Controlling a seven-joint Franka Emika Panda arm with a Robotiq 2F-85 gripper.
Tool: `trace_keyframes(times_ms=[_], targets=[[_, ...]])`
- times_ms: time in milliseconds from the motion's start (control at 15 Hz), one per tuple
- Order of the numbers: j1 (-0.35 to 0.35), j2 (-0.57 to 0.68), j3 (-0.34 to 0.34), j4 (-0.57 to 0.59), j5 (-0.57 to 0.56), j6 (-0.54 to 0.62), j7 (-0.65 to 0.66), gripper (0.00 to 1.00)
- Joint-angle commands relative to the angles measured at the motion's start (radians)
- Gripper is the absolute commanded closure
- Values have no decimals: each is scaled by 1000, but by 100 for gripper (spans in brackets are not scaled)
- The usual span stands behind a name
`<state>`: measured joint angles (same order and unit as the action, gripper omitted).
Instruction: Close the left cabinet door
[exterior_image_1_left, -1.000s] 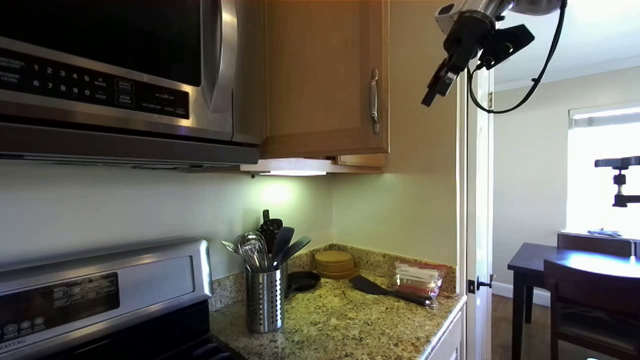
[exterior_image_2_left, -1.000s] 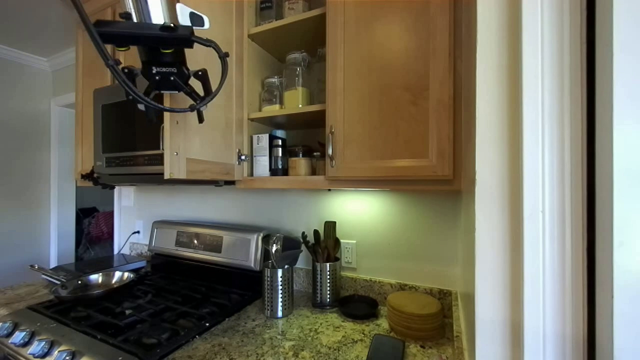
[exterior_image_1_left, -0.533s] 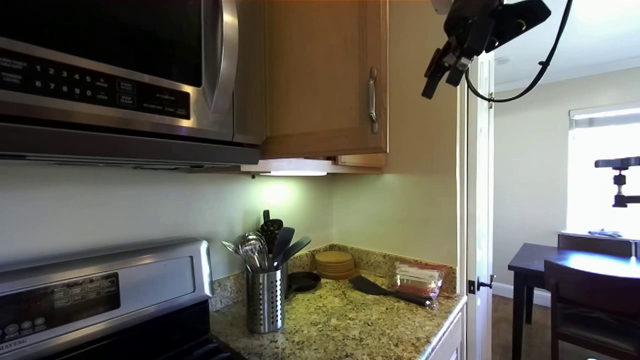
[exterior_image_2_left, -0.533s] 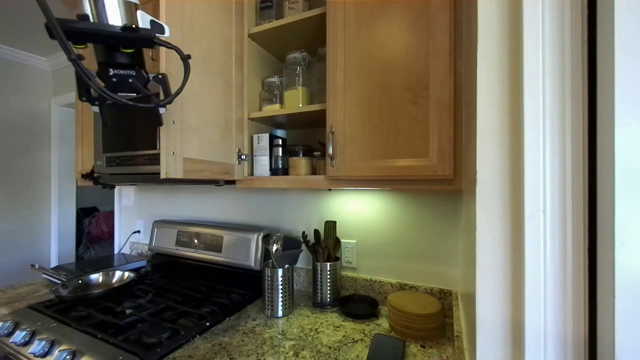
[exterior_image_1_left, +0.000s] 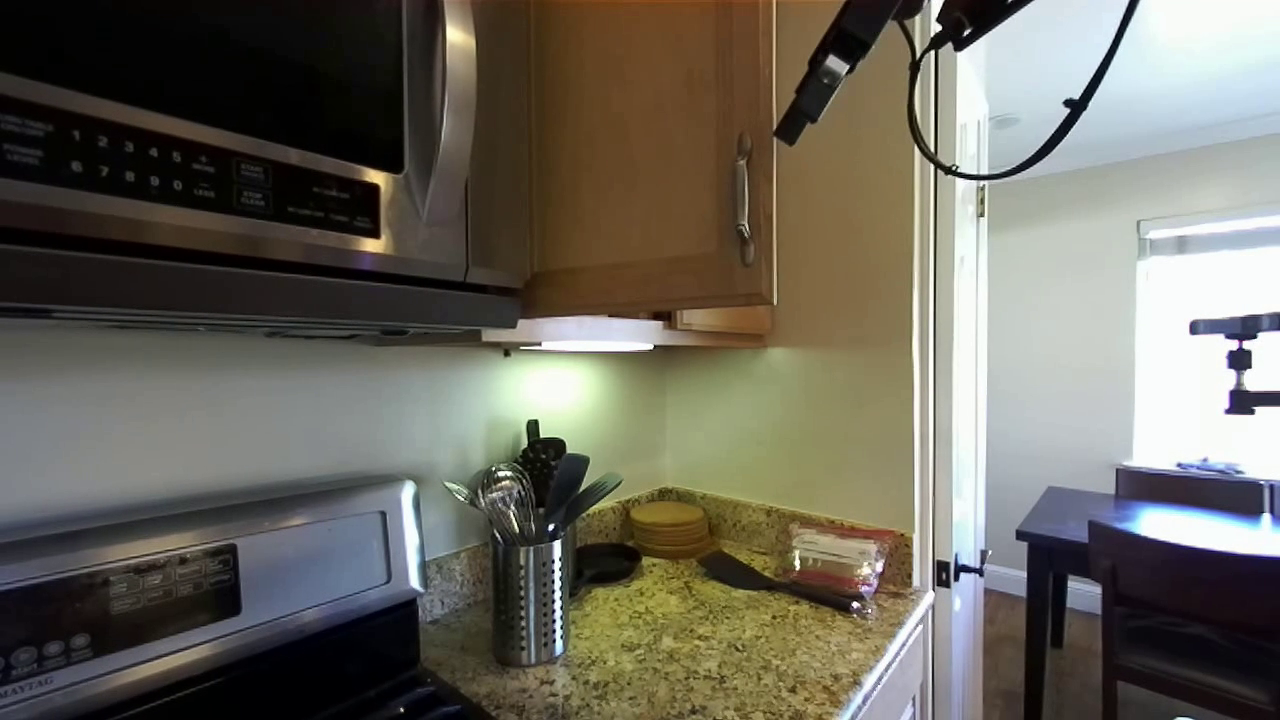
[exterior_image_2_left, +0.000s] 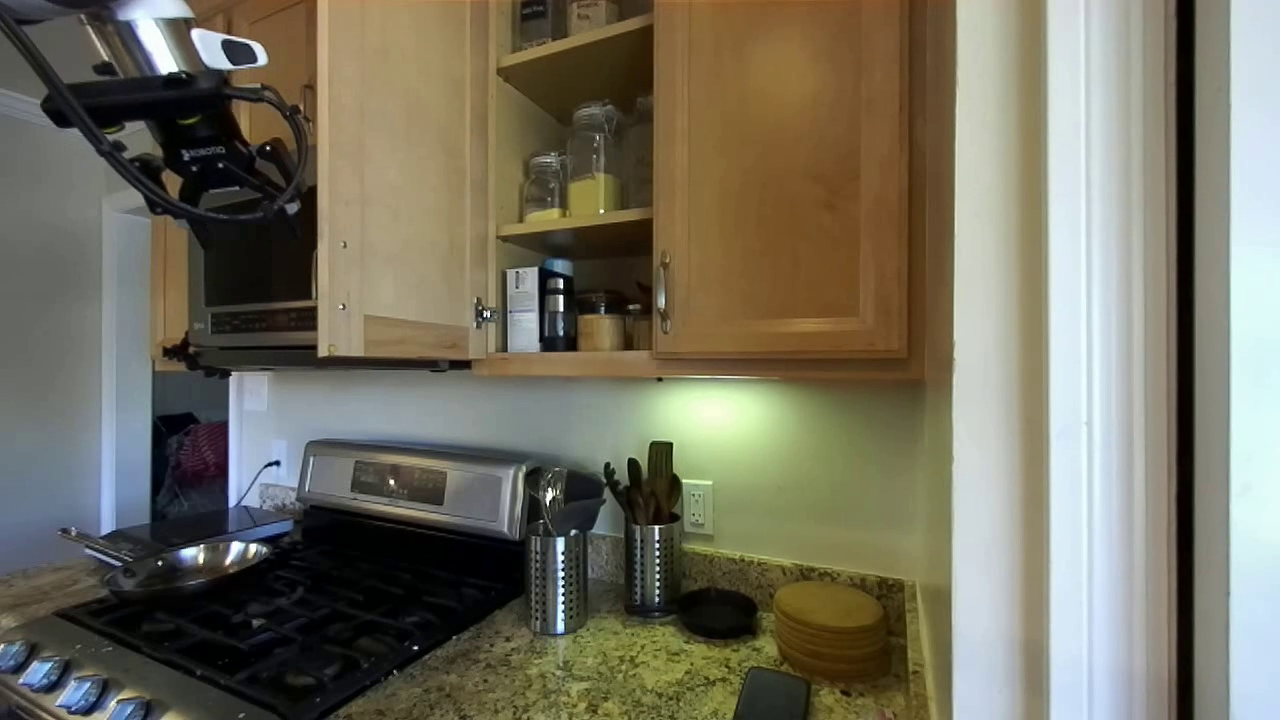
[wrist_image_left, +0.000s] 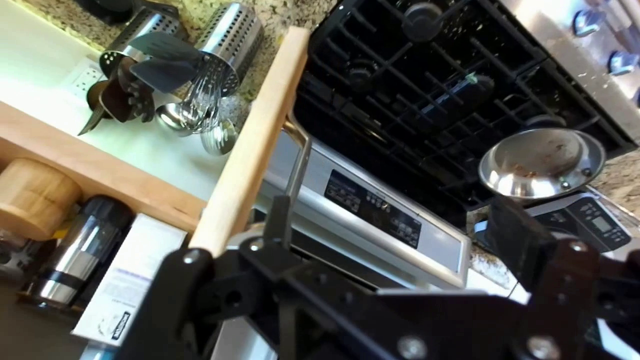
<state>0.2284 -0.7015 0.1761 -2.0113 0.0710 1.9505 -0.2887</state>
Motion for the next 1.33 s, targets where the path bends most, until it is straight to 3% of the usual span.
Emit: trace_keyframes(times_ms=[0, 400, 933, 1267], targets=[[-52, 39, 26, 21, -84, 82, 100, 0], [-94, 30, -10, 49, -177, 26, 134, 0], [-128, 59, -38, -15, -249, 153, 136, 0], [-167, 137, -18, -8, -291, 284, 210, 0]])
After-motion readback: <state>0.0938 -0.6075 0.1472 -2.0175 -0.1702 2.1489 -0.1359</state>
